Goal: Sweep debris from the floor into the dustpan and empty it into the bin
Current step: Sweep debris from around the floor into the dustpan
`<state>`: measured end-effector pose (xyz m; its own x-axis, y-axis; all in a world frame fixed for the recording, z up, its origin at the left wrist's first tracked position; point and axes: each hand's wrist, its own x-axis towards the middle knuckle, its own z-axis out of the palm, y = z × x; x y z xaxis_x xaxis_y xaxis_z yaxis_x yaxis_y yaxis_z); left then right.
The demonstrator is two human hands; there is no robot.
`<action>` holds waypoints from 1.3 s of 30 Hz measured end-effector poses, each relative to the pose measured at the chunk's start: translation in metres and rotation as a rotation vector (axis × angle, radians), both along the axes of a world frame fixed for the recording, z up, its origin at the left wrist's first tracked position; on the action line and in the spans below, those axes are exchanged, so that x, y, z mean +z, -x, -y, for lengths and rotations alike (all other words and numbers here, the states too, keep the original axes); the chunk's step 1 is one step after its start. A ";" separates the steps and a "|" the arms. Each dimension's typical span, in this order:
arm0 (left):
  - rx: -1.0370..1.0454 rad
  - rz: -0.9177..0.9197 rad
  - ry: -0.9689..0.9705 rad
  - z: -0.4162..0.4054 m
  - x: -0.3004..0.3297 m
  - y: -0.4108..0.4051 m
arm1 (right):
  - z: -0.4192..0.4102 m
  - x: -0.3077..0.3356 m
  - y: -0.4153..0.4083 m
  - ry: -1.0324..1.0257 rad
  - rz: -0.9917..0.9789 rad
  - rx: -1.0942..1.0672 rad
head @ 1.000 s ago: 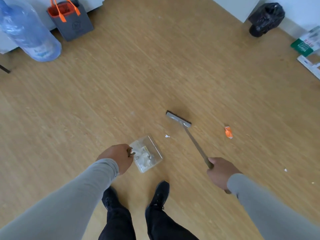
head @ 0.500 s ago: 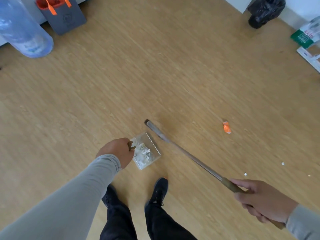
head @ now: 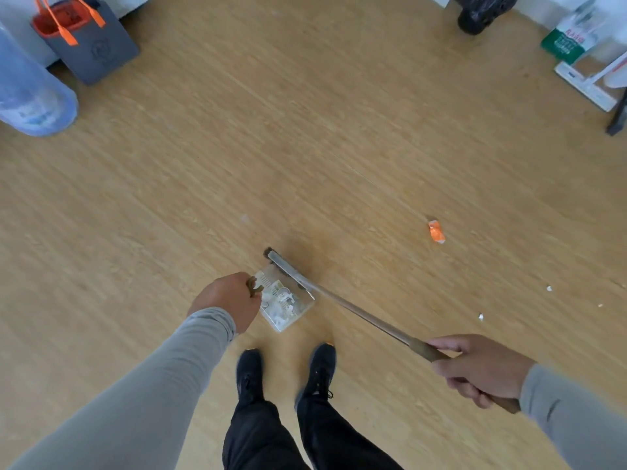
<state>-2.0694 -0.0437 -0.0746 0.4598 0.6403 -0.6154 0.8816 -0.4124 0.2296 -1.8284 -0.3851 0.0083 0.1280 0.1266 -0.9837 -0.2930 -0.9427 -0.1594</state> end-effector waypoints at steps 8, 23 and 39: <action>-0.003 0.044 0.000 -0.007 -0.002 0.018 | 0.001 0.009 0.093 -0.030 0.118 -0.204; -0.400 0.104 0.030 0.005 0.092 -0.001 | 0.097 0.108 0.178 -0.103 0.331 -0.825; -0.632 0.202 0.064 0.091 0.137 -0.084 | 0.209 0.079 0.207 0.022 0.491 -1.133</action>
